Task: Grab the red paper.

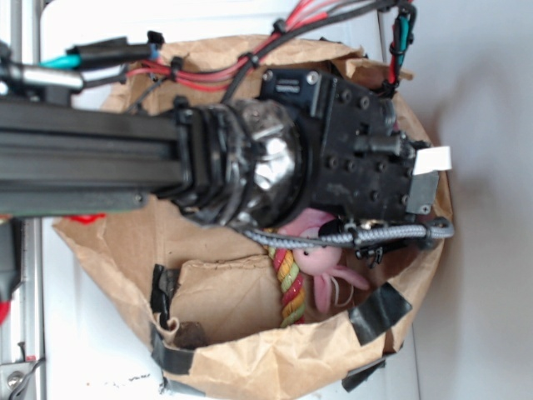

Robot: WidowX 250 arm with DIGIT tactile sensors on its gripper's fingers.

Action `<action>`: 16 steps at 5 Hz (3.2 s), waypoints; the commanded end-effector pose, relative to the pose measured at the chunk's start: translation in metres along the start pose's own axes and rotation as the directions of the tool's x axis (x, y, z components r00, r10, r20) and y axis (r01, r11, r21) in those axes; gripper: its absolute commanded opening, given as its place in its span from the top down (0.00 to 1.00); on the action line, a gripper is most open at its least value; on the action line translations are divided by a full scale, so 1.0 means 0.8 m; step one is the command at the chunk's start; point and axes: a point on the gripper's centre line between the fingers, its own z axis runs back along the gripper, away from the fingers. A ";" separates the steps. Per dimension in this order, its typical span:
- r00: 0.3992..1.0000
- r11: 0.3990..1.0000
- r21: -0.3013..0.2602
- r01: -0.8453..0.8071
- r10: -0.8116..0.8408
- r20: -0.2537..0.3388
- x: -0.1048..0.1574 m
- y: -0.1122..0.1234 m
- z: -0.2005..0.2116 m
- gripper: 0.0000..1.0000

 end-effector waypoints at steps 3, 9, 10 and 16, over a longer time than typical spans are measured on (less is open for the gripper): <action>0.996 1.000 -0.029 -0.006 0.008 0.086 0.014 0.015 0.046 1.00; 0.993 0.984 -0.170 0.060 -0.041 0.112 -0.008 0.007 0.128 1.00; 0.993 0.988 -0.145 0.050 -0.035 0.108 -0.005 0.010 0.118 0.02; 0.997 0.994 -0.101 0.052 -0.046 0.062 0.009 -0.016 0.059 0.00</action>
